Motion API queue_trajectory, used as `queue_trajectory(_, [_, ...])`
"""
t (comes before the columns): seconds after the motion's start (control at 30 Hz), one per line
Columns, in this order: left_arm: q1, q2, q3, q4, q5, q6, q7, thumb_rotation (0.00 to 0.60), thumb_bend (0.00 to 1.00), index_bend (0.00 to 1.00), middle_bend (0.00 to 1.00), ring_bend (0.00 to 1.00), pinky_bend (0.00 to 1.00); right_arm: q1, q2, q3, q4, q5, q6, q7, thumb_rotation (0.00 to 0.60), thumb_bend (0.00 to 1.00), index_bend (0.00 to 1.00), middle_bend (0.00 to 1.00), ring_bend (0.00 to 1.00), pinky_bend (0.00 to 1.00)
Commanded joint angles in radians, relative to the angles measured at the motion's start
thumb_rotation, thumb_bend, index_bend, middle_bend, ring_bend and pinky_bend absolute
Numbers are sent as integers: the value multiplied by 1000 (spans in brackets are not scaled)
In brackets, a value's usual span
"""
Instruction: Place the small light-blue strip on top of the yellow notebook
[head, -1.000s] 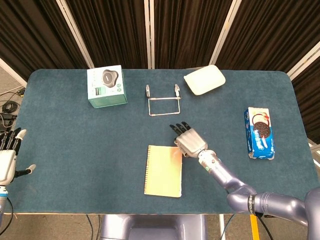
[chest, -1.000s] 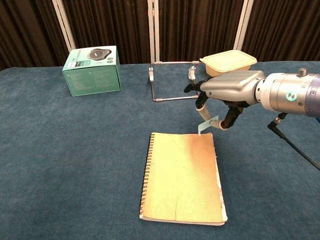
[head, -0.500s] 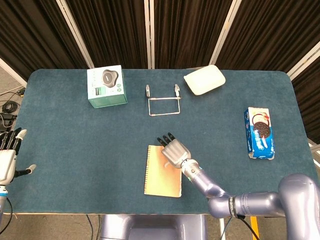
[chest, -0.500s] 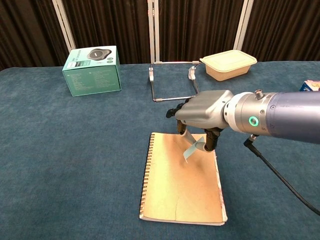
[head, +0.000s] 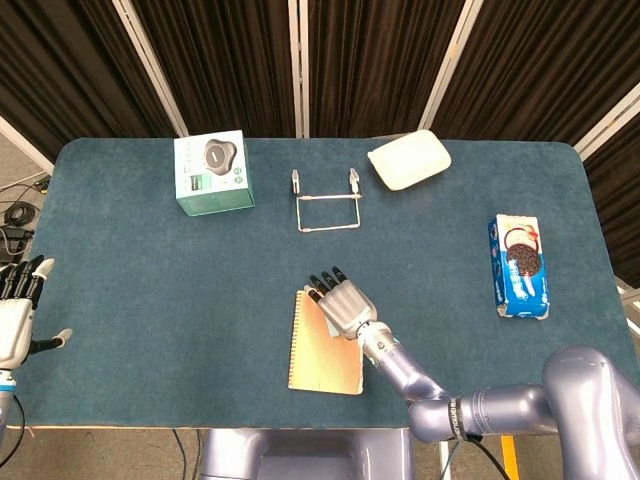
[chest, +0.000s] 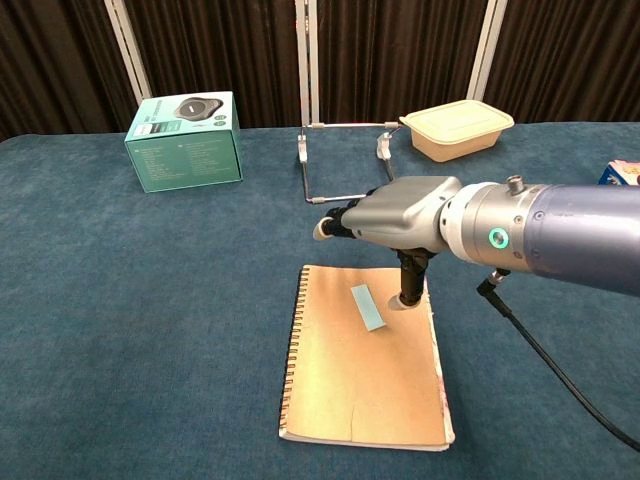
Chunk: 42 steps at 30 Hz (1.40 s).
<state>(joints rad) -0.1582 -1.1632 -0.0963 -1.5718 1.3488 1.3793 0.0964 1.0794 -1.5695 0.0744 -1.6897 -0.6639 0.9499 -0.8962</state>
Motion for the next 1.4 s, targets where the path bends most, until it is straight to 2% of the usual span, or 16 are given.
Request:
queue_trajectory(0.03, [-4, 1, 5, 1, 16, -5, -17, 600, 0, 0, 0, 0, 0, -38, 80, 5, -81, -59, 46, 55, 600, 165, 0, 0, 0, 0])
queue_trajectory(0.1, [-9, 3, 7, 1, 27, -10, -32, 600, 0, 0, 0, 0, 0, -65, 131, -6, -116, -117, 66, 89, 600, 165, 0, 0, 0, 0])
queue_trajectory(0.17, [-25, 12, 8, -6, 50, -27, -54, 600, 8, 0, 0, 0, 0, -116, 208, -30, -148, -229, 108, 148, 600, 164, 0, 0, 0, 0])
queue_trajectory(0.2, [-36, 18, 8, -11, 64, -37, -64, 600, 46, 0, 0, 0, 0, -140, 239, -42, -148, -281, 128, 178, 600, 165, 0, 0, 0, 0])
queue_trajectory(0.3, [-91, 47, 3, -26, 111, -91, -91, 600, 277, 0, 0, 0, 0, -235, 336, -95, -117, -488, 203, 332, 600, 160, 0, 0, 0, 0])
queue_trajectory(0.37, [-136, 63, -4, -34, 142, -136, -110, 600, 469, 0, 0, 0, 0, -298, 378, -129, -57, -617, 263, 460, 600, 143, 0, 0, 0, 0])
queue_trajectory(0.43, [-191, 73, -9, -44, 176, -194, -131, 600, 599, 1, 0, 0, 0, -365, 404, -155, 30, -710, 344, 580, 600, 95, 0, 0, 0, 0])
queue_trajectory(0.5, [-230, 79, -12, -53, 191, -240, -140, 600, 680, 24, 0, 0, 0, -414, 409, -169, 100, -757, 398, 661, 600, 40, 0, 0, 0, 0])
queue_trajectory(0.57, [-263, 77, -15, -58, 205, -273, -128, 600, 711, 78, 0, 0, 0, -453, 411, -176, 148, -773, 432, 715, 600, 3, 0, 0, 0, 0])
queue_trajectory(0.73, [-338, 48, -18, -73, 220, -356, -88, 600, 783, 162, 0, 0, 0, -537, 412, -191, 239, -802, 502, 789, 600, 0, 0, 0, 0, 0])
queue_trajectory(0.93, [-450, -42, -20, -71, 224, -486, -46, 600, 897, 272, 0, 0, 0, -652, 405, -182, 225, -765, 566, 818, 600, 0, 0, 0, 0, 0])
queue_trajectory(0.97, [-506, -104, -25, -74, 214, -563, -46, 600, 915, 275, 0, 0, 0, -692, 395, -189, 204, -741, 584, 822, 600, 0, 0, 0, 0, 0])
queue_trajectory(1.03, [-560, -165, -41, -51, 174, -630, -15, 600, 965, 282, 0, 0, 0, -719, 387, -184, 193, -735, 594, 801, 600, 0, 0, 0, 0, 0])
queue_trajectory(1.17, [-635, -247, -62, -41, 101, -714, 46, 600, 999, 288, 0, 0, 0, -733, 407, -163, 170, -726, 578, 757, 600, 0, 0, 0, 0, 0])
queue_trajectory(1.4, [-740, -364, -81, 12, -44, -811, 145, 600, 1000, 284, 0, 0, 0, -758, 437, -123, 144, -712, 565, 764, 600, 0, 0, 0, 0, 0])
